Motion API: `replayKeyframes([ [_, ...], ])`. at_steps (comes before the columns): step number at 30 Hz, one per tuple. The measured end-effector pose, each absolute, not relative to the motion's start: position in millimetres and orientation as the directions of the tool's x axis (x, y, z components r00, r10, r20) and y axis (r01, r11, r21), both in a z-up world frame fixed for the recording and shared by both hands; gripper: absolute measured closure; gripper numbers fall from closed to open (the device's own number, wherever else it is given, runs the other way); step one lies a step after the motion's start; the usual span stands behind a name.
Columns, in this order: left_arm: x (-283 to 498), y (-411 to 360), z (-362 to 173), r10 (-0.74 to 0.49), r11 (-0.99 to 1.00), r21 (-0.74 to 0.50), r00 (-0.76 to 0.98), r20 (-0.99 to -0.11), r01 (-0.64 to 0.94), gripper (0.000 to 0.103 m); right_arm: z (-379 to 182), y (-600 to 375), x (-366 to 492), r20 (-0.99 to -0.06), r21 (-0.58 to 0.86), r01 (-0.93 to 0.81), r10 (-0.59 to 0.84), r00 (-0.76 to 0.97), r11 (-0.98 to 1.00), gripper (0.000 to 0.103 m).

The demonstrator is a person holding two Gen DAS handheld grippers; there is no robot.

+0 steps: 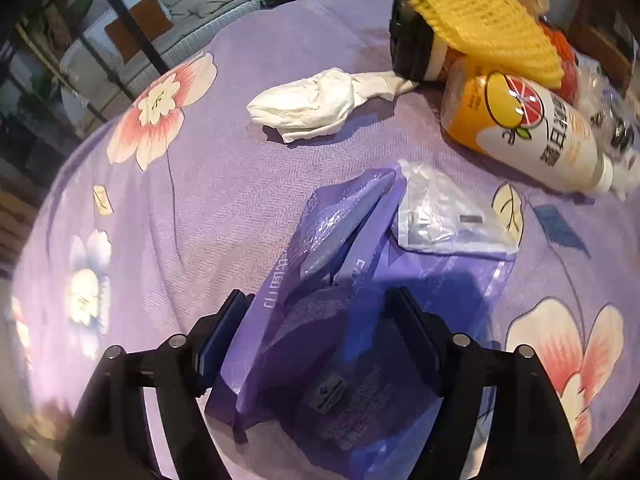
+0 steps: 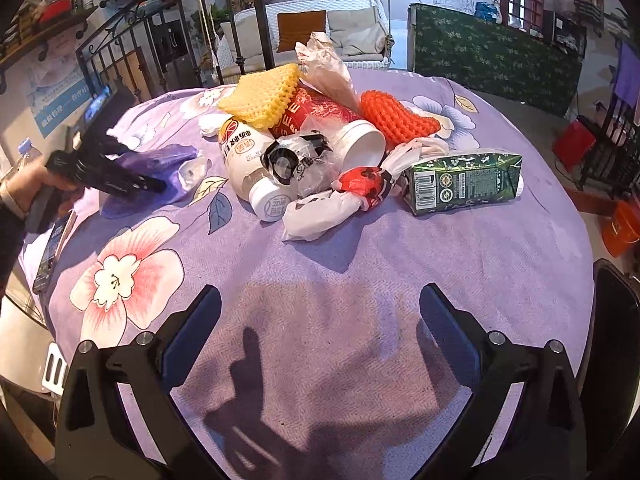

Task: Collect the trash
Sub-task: 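Grasp the purple plastic bag with the left gripper while the right gripper approaches the clear wrapper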

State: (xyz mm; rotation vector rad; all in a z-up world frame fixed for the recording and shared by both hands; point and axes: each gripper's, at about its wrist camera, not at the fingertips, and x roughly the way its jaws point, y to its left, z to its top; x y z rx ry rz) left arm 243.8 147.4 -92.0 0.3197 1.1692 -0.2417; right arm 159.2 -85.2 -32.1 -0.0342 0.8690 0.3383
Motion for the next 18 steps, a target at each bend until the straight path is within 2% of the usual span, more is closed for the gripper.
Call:
replayKeyframes([
  [2, 247, 158, -90, -0.068, 0.957, 0.045, 0.372, -0.926, 0.287, 0.046, -30, -85, 158, -0.749, 0.101, -0.307, 0.276, 0.603, 0.946, 0.005],
  [5, 244, 161, -86, -0.062, 0.967, 0.046, 0.404, -0.913, 0.252, 0.067, -30, -86, 158, -0.749, 0.101, -0.308, 0.276, 0.603, 0.946, 0.005],
  [6, 241, 160, -85, -0.06, 0.968, 0.049, 0.417, -0.907, 0.246, 0.071, -30, -87, 159, -0.75, 0.101, -0.306, 0.275, 0.602, 0.946, 0.005],
  [7, 239, 161, -84, -0.057, 0.971, 0.05, 0.43, -0.901, 0.234, 0.08, -31, -87, 159, -0.75, 0.102, -0.304, 0.274, 0.602, 0.947, 0.005],
  [8, 238, 161, -83, -0.062, 0.974, 0.041, 0.435, -0.898, 0.223, 0.084, -31, -88, 159, -0.749, 0.105, -0.302, 0.275, 0.602, 0.948, 0.005],
  [11, 228, 161, -79, -0.057, 0.98, 0.038, 0.463, -0.885, 0.194, 0.089, -28, -88, 160, -0.74, 0.115, -0.306, 0.287, 0.609, 0.945, 0.005],
  [18, 189, 141, -64, -0.136, 0.982, -0.045, 0.526, -0.839, 0.183, 0.089, -22, -85, 177, -0.72, 0.13, -0.313, 0.307, 0.623, 0.941, 0.006],
])
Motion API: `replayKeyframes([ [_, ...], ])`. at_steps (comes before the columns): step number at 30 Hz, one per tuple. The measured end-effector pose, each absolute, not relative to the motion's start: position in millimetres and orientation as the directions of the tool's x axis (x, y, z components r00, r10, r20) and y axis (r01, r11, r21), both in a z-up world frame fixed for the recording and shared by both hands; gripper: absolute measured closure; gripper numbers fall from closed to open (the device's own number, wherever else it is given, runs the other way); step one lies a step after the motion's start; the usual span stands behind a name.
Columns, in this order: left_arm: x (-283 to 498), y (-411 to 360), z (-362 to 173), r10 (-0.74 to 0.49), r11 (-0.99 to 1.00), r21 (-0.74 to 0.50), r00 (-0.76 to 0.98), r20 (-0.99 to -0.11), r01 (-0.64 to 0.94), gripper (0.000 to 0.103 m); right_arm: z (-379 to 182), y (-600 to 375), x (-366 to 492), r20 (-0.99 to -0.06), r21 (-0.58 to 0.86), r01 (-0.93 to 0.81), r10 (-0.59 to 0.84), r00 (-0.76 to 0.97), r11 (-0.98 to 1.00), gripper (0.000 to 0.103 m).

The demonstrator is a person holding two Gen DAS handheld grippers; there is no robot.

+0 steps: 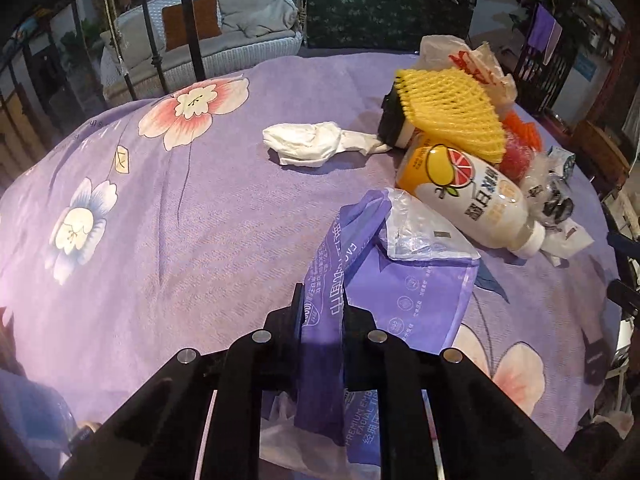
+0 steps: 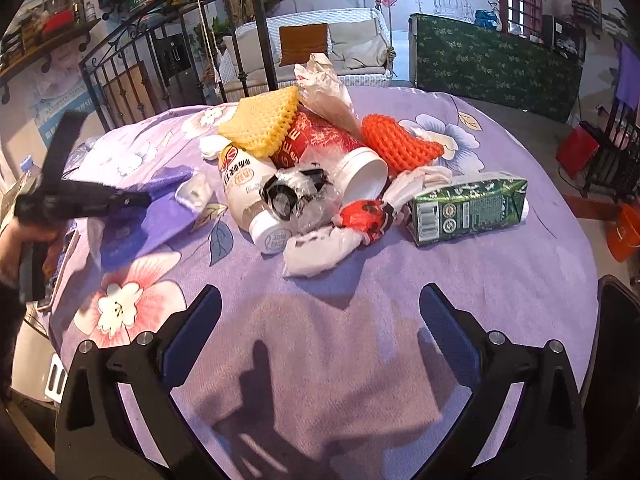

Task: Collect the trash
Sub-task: 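Grasp the purple plastic bag with the left gripper while the right gripper approaches the clear wrapper, then grasp the clear plastic wrapper with the right gripper and carry it to the black bin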

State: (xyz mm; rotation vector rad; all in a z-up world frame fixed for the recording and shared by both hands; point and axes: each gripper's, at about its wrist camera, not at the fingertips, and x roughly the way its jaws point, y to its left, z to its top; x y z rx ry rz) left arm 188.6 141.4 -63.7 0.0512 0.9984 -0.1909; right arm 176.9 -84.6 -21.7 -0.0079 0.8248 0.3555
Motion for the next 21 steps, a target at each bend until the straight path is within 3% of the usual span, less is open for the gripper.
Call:
replayKeyframes([
  [12, 125, 123, -52, -0.24, 0.971, -0.182, 0.587, -0.773, 0.157, 0.089, -12, -52, 235, -0.703, 0.125, -0.408, 0.371, 0.607, 0.904, 0.015],
  [15, 112, 118, -51, -0.258, 0.966, -0.213, 0.594, -0.762, 0.145, 0.089, -19, -44, 250, -0.709, 0.086, -0.416, 0.349, 0.612, 0.905, 0.022],
  [19, 102, 115, -53, -0.274, 0.96, -0.249, 0.605, -0.748, 0.127, 0.089, -34, -45, 265, -0.735, 0.118, -0.401, 0.352, 0.58, 0.908, 0.045],
  [21, 98, 111, -54, -0.255, 0.965, -0.232, 0.616, -0.745, 0.119, 0.089, -35, -48, 265, -0.729, 0.13, -0.388, 0.353, 0.586, 0.913, 0.048],
])
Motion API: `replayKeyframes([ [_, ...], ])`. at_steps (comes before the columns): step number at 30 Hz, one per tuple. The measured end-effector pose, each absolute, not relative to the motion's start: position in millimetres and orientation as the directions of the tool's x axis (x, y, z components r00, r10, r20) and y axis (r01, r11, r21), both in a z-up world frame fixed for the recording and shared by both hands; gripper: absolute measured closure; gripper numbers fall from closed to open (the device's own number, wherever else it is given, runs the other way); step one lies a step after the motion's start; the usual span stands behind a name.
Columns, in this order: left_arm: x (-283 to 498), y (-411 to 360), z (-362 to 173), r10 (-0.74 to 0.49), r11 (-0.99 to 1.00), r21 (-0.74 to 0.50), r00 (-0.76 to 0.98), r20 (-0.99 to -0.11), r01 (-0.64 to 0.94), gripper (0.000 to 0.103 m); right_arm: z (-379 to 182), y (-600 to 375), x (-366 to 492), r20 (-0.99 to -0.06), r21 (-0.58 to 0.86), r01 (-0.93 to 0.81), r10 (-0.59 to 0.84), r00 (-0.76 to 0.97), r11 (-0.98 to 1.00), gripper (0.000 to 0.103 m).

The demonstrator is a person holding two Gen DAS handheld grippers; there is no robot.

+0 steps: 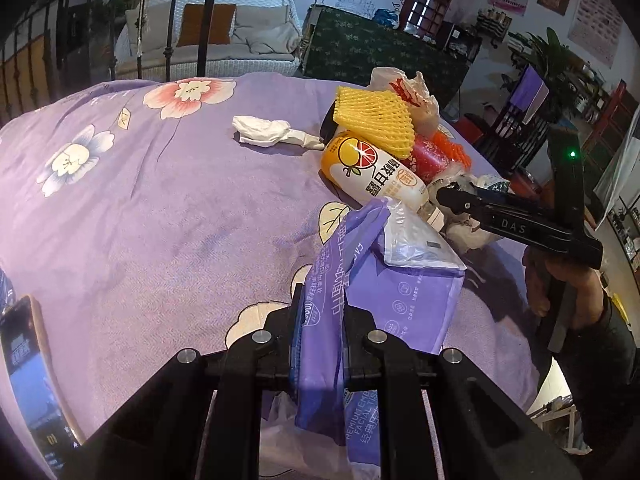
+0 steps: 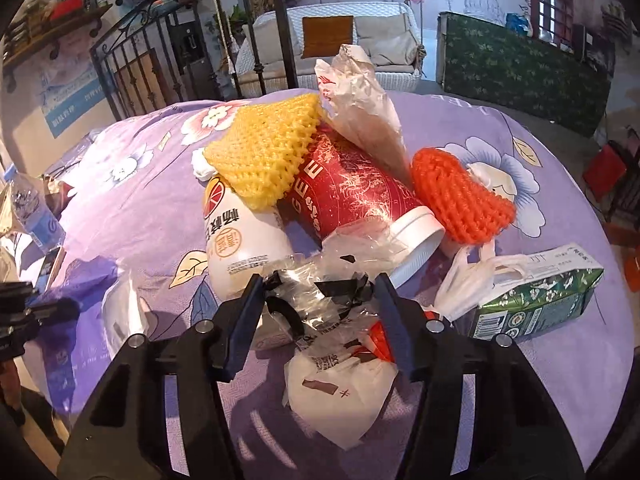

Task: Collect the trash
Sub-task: 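Grasp the clear plastic wrapper with the right gripper and carry it to the black bin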

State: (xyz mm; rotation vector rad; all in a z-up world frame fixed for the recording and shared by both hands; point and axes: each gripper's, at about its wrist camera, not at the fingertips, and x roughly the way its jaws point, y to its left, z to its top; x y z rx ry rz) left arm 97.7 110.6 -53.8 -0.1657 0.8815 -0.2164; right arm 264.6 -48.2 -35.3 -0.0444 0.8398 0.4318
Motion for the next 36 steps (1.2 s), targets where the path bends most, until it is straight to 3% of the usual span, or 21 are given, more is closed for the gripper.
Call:
replayKeyframes([
  [5, 93, 104, -53, -0.271, 0.96, -0.256, 0.627, -0.73, 0.117, 0.089, -28, -50, 253, -0.703, 0.144, -0.391, 0.372, 0.607, 0.909, 0.054],
  [22, 90, 34, -33, -0.373, 0.928, -0.257, 0.64, -0.672, 0.271, 0.089, 16, -107, 177, -0.599, 0.162, -0.301, 0.336, 0.727, 0.94, 0.055],
  [30, 99, -21, -27, -0.464, 0.881, -0.268, 0.61, -0.642, 0.389, 0.089, 22, -194, 138, -0.571, 0.191, -0.101, 0.194, 0.798, 0.976, 0.055],
  [36, 103, -65, -19, -0.54, 0.831, -0.273, 0.581, -0.609, 0.486, 0.089, 9, -268, 115, -0.612, 0.148, 0.105, 0.008, 0.791, 0.983, 0.055],
])
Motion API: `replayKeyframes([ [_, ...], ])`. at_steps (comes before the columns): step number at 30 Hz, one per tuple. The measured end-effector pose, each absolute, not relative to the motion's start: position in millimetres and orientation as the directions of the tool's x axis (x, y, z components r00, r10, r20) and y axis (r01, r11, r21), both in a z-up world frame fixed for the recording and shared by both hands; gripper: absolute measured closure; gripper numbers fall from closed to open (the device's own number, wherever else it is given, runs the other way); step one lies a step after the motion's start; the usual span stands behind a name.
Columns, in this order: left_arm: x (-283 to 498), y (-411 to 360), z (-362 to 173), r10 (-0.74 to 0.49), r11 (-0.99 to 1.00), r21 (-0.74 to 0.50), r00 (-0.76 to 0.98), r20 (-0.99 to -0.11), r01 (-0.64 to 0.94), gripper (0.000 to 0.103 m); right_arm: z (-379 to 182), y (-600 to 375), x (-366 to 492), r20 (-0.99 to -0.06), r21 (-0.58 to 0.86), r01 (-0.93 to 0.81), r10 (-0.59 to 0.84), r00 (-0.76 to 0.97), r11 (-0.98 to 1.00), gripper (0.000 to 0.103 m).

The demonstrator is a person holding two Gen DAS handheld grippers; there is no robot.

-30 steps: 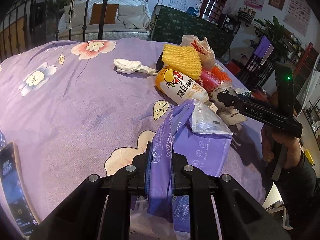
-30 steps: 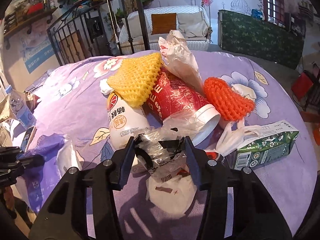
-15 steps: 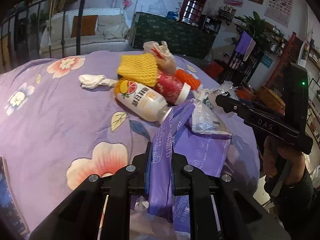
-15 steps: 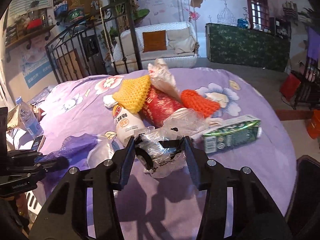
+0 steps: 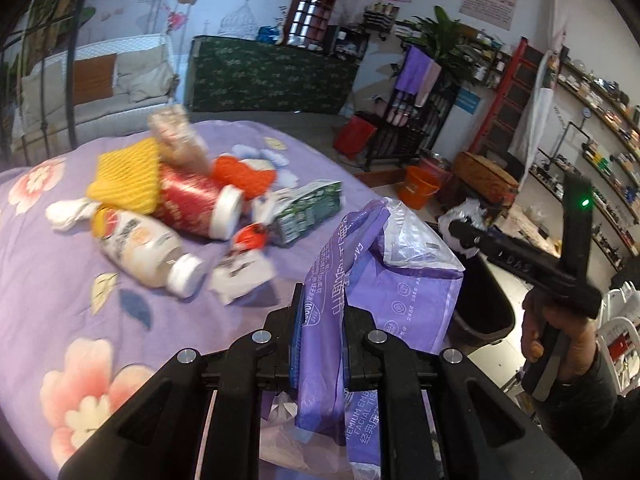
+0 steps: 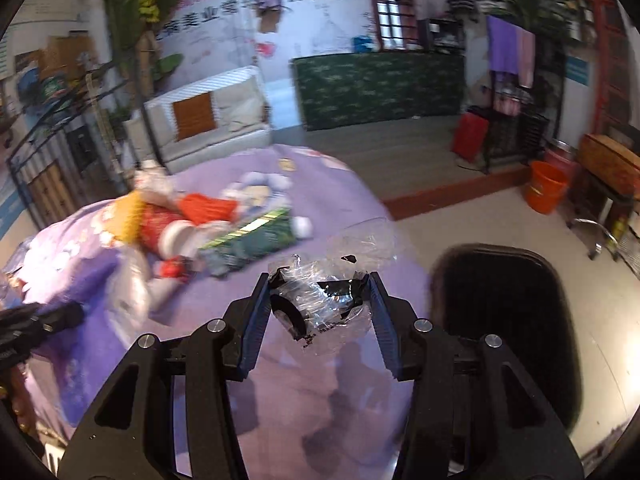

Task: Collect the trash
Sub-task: 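Grasp the clear plastic wrapper with the right gripper and carry it to the black bin, then open the right gripper over the black bin to drop the wrapper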

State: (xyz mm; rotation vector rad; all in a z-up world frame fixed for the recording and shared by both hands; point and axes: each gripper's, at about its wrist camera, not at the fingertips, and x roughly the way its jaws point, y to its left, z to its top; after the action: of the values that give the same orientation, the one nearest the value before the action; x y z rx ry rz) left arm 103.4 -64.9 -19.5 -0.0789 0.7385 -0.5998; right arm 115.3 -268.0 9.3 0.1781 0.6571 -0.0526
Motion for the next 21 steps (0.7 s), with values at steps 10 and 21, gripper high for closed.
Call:
replayKeyframes([
  [10, 119, -134, -16, -0.63, 0.748, -0.288, 0.505, -0.589, 0.597, 0.089, -37, -369, 100, -0.718, 0.122, 0.386, -0.187, 0.671, 0.914, 0.055],
  [21, 120, -184, -18, -0.672, 0.688, -0.292, 0.431, -0.603, 0.665, 0.089, -110, -416, 118, -0.836, 0.152, 0.543, -0.185, 0.516, 0.826, 0.035],
])
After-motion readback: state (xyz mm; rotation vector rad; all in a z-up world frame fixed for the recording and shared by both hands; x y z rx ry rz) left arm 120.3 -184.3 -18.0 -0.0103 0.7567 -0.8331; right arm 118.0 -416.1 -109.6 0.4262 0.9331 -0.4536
